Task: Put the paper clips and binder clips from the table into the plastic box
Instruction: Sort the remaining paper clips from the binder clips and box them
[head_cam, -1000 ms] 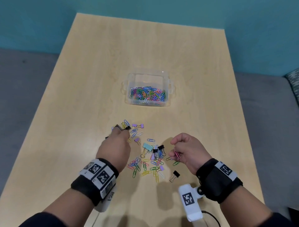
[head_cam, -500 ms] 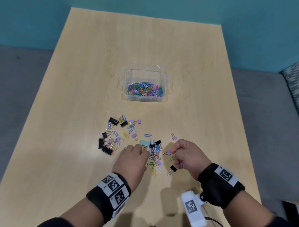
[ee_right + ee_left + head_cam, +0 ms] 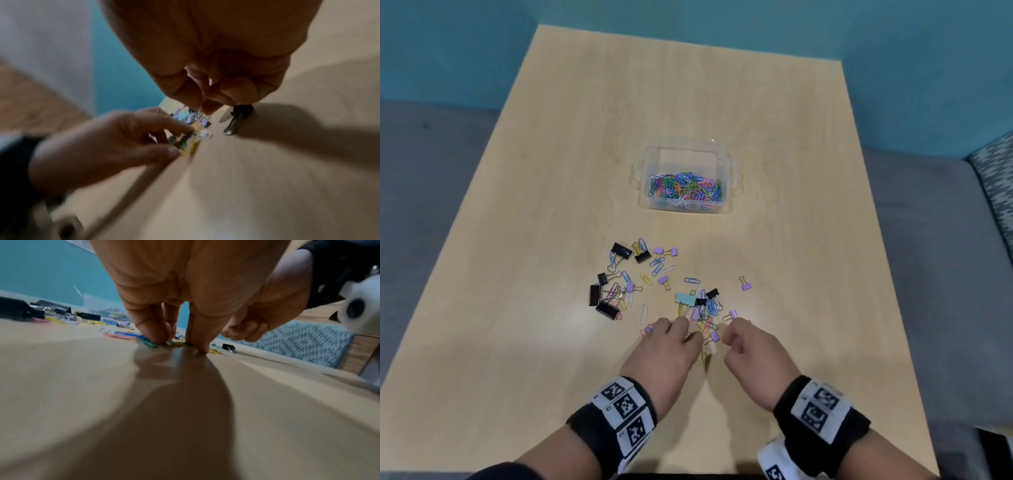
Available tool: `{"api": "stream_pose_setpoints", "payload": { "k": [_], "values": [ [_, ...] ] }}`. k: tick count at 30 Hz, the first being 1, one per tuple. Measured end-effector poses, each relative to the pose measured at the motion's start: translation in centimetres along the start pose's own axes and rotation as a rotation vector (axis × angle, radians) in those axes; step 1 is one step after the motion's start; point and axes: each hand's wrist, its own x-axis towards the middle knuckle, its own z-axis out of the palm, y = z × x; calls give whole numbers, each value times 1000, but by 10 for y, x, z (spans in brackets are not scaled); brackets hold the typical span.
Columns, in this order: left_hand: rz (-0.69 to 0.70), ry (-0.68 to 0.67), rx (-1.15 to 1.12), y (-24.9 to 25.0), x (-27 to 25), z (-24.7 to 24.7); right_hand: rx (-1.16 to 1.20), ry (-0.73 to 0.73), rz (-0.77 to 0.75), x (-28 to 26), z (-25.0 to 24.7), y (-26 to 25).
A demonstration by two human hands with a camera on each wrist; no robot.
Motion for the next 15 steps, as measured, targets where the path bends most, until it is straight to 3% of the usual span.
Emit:
{"api": "stream_pose_setpoints", "payload": {
  "k": [3,6,12,15],
  "values": [
    [30,40,-37,-3,-3,-6,-467,78,-231,2,8,-7],
    [54,49,-61,-5,-7,-17,-668,21,-348,10,14,-11],
    [-11,2,-45,-7,-9,-13,-739,-13,-293,13,0,-10],
    [-51,65,-173,-7,-15,-12,-730,3,-222,10,-11,-9]
  ]
}}
